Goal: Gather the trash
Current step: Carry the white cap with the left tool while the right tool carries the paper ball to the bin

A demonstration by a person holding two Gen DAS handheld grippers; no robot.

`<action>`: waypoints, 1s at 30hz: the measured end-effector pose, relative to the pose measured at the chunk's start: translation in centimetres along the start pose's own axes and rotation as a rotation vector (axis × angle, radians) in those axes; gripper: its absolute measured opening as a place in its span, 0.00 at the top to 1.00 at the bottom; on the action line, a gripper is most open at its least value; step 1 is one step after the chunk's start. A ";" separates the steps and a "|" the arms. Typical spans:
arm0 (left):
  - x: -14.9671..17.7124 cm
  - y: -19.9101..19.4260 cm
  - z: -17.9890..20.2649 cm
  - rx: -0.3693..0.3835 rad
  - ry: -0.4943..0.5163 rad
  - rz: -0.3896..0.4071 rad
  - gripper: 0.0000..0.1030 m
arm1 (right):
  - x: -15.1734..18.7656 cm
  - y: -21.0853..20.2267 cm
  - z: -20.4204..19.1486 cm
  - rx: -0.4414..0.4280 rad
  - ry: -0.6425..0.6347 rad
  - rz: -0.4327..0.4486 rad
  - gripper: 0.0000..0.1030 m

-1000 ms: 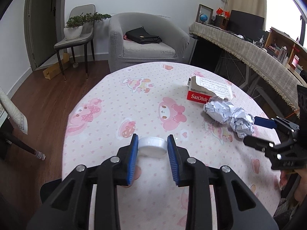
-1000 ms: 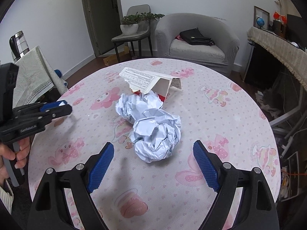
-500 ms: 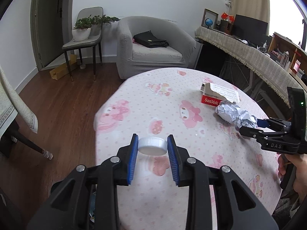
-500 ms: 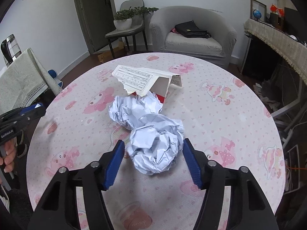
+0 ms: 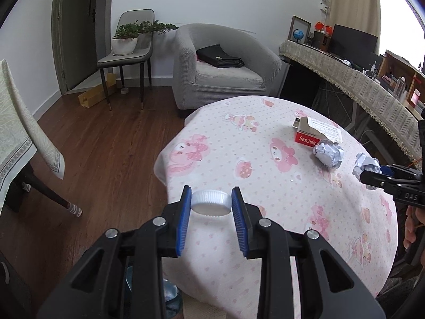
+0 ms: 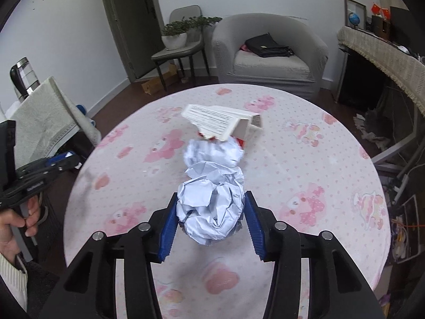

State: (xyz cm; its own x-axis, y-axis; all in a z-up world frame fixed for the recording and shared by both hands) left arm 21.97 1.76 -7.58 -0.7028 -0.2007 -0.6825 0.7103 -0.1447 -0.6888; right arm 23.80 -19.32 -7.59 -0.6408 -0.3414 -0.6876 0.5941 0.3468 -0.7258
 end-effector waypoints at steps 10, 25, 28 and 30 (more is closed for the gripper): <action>2.2 -0.2 -2.9 -0.061 -0.009 -0.037 0.68 | -2.6 -0.2 -4.6 -0.082 -0.054 0.034 0.53; 4.6 0.1 -8.3 -0.114 -0.085 -0.064 0.68 | -5.9 0.5 -11.8 -0.195 -0.114 0.081 0.53; 5.3 0.5 -9.6 -0.139 -0.089 -0.088 0.68 | -6.2 1.1 -13.1 -0.208 -0.132 0.077 0.53; 5.6 0.7 -10.3 -0.152 -0.090 -0.097 0.68 | -6.4 1.4 -13.9 -0.216 -0.139 0.074 0.53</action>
State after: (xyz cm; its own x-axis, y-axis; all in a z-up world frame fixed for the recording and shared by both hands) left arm 18.09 10.51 -14.43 -0.7563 -0.2797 -0.5913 0.6207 -0.0213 -0.7838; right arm 22.00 -4.54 -3.97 -0.5178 -0.4199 -0.7453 0.5094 0.5486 -0.6630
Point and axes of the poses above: each gripper's, at about its wrist camera, not at the fingertips, and y roughly the way its jaws point, z to its right, x to its underside, the point moved 8 cm from there along y, roughly the way its jaws point, and after that the axes turned 10 degrees about -y, right-handed, at the moved point
